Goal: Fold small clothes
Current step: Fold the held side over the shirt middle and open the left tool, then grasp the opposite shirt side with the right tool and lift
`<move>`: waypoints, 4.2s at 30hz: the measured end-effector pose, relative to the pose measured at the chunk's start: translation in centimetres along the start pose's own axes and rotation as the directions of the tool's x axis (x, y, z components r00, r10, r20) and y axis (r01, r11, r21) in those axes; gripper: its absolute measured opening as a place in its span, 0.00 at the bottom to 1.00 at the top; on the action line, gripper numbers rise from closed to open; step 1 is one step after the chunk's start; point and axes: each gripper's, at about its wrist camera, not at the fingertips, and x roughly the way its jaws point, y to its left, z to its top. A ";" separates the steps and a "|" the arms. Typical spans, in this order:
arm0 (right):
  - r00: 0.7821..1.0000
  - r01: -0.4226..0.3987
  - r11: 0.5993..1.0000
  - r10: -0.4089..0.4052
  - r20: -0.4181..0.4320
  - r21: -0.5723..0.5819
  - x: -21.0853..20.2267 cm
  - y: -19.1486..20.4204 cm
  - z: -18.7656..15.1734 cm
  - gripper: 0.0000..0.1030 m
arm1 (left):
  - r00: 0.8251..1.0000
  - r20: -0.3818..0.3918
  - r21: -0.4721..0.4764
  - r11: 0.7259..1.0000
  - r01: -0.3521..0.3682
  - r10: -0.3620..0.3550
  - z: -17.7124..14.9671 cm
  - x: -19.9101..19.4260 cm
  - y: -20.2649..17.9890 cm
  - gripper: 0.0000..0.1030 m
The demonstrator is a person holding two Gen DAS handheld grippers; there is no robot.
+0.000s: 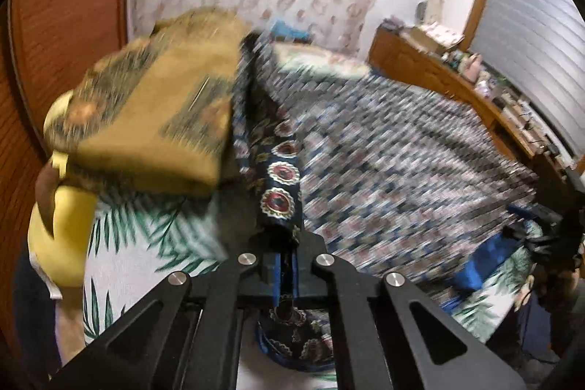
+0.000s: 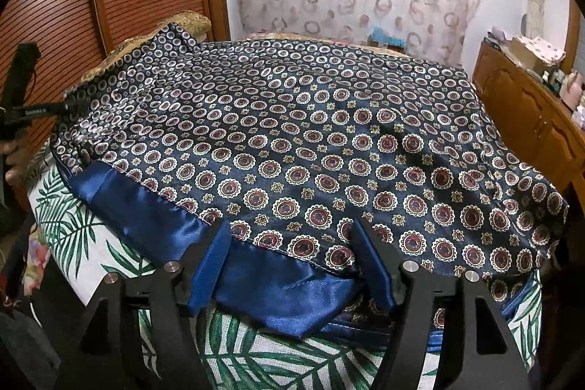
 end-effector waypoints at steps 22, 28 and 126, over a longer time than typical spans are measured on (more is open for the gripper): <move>0.994 0.035 0.975 -0.056 0.090 0.219 -9.3 -7.4 -5.1 0.68 | 0.937 -0.021 0.386 0.862 0.330 -0.349 10.7 1.6 -25.6 0.04; 0.993 0.033 0.967 -0.061 0.103 0.252 -10.8 -8.5 -6.6 0.68 | 0.919 -0.068 0.439 0.815 0.378 -0.390 10.6 1.6 -30.6 0.04; 0.985 -0.088 0.974 0.054 -0.165 -0.207 9.2 0.2 9.4 0.18 | 0.976 -0.216 0.330 0.941 0.076 -0.003 1.4 10.6 -13.8 1.00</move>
